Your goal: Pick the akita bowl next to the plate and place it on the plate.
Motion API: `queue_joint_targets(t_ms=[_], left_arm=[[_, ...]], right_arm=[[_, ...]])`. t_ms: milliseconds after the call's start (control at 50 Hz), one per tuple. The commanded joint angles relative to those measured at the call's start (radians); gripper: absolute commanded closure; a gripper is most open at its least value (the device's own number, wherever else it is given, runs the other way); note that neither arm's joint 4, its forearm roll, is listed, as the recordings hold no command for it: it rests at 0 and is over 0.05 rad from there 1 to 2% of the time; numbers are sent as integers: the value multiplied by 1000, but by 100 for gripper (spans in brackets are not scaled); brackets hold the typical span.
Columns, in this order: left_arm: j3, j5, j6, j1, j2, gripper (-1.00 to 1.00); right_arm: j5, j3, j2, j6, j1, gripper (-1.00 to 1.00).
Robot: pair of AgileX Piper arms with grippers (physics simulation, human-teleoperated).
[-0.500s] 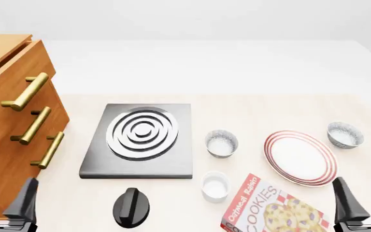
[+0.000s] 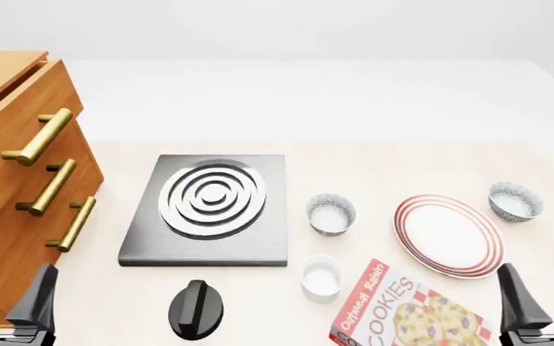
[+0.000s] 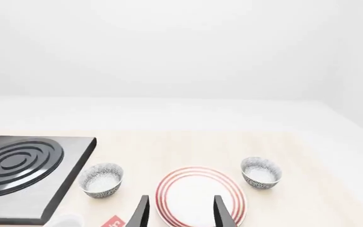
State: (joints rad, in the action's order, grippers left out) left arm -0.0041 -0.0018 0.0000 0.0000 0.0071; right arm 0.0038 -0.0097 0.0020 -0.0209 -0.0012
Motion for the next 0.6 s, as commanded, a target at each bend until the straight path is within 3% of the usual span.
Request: queue_joint_targets(t_ms=[20, 360, 600], left_arm=[[0, 0, 0, 0, 0, -100], [0, 0, 0, 0, 0, -100], [0, 0, 0, 0, 0, -100]], right_arm=[[6, -11, 7, -14, -5, -100], [-68, -34, 104, -42, 14, -100], [-175, -80, 260, -45, 30, -100]])
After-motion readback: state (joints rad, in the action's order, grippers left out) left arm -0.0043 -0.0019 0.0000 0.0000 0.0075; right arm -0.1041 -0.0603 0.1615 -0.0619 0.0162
